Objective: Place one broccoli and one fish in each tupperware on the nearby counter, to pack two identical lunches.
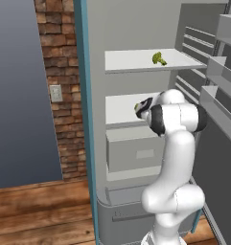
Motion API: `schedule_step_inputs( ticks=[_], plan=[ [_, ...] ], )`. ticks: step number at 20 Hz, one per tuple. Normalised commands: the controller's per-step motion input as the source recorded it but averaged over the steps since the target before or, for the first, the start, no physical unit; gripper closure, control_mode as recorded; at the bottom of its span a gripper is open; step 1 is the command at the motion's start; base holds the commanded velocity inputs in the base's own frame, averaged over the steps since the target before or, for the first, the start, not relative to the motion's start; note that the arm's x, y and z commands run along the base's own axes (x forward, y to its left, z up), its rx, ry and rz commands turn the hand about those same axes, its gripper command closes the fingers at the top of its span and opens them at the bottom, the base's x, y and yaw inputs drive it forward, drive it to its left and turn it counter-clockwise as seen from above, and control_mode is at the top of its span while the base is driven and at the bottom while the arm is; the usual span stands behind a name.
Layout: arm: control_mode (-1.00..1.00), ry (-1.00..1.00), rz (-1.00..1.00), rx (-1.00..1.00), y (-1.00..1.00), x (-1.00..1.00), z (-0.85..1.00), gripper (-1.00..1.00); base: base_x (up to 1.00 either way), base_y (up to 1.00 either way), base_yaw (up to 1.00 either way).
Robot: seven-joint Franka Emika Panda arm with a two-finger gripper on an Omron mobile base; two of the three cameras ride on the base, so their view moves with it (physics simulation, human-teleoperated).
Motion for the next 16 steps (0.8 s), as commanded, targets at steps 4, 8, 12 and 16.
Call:
schedule_step_inputs(
  ticks=[4,8,12,16],
  plan=[
    [-1.0,-0.06,0.0,-0.02,0.09,-0.64,0.65,1.0,0.0,0.0,0.0],
    [-1.0,-0.02,0.0,0.0,0.09,-0.69,0.66,1.0,0.0,0.0,0.0],
    [-1.0,0.0,0.0,-0.01,0.33,-0.85,0.11,1.0,0.0,0.0,0.0],
    [-1.0,-0.03,0.0,0.0,0.31,-0.84,0.78,1.0,0.0,0.0,0.0]
  ],
)
